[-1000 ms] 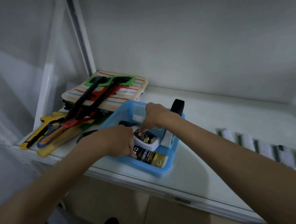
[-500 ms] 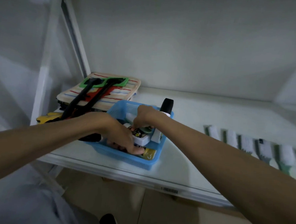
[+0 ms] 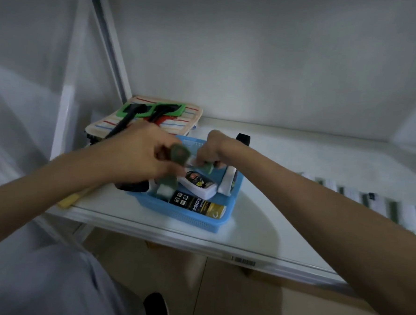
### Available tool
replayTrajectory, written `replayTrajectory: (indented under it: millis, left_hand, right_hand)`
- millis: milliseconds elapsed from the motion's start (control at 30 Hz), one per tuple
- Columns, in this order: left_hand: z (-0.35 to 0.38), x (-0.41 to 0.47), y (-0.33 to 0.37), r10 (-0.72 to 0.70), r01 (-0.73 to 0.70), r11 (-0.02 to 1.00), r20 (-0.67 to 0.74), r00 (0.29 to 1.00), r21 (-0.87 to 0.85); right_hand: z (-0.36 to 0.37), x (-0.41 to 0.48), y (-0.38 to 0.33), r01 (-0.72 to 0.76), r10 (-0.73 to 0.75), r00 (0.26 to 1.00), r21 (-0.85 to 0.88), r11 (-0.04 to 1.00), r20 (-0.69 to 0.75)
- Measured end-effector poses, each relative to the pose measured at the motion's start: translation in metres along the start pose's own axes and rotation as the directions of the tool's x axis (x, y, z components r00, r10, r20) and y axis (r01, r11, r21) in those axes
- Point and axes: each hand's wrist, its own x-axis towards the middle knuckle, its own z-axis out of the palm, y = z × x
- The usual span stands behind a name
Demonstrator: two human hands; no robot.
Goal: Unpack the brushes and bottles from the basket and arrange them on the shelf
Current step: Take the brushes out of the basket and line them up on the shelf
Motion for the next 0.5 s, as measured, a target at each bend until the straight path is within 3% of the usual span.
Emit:
replayTrajectory:
  millis: [100, 167, 233, 333, 433, 500]
  left_hand:
    - [-0.016, -0.009, 0.019, -0.056, -0.032, 0.96, -0.305, 0.951, -0.278]
    - [-0.017, -0.013, 0.033, 0.011, -0.16, 0.956, -0.515, 0.857, -0.246]
    - [-0.007, -0.013, 0.051, 0.144, -0.277, 0.954, -0.632, 0.762, -0.116]
    - [0.035, 0.001, 0.075, 0.368, -0.411, 0.908, -0.62, 0.693, 0.079]
    - [0.096, 0.02, 0.092, 0.455, -0.388, 0.891, -0.445, 0.771, 0.237]
    - [0.136, 0.031, 0.102, 0.425, -0.345, 0.893, -0.294, 0.856, 0.287]
  right_hand:
    - [-0.022, -0.023, 0.006, 0.024, 0.005, 0.997, 0.346, 0.938, -0.082]
    - [-0.042, -0.049, 0.021, 0.088, 0.003, 0.985, 0.512, 0.855, -0.173]
    - [-0.062, -0.076, 0.046, 0.198, 0.007, 0.943, 0.579, 0.791, -0.332]
    - [-0.083, -0.109, 0.104, 0.277, 0.124, 0.858, 0.653, 0.705, -0.498]
    - [-0.08, -0.121, 0.162, 0.066, 0.332, 0.821, 0.655, 0.753, -0.465]
    - [-0.071, -0.121, 0.189, -0.076, 0.42, 0.817, 0.648, 0.758, -0.396]
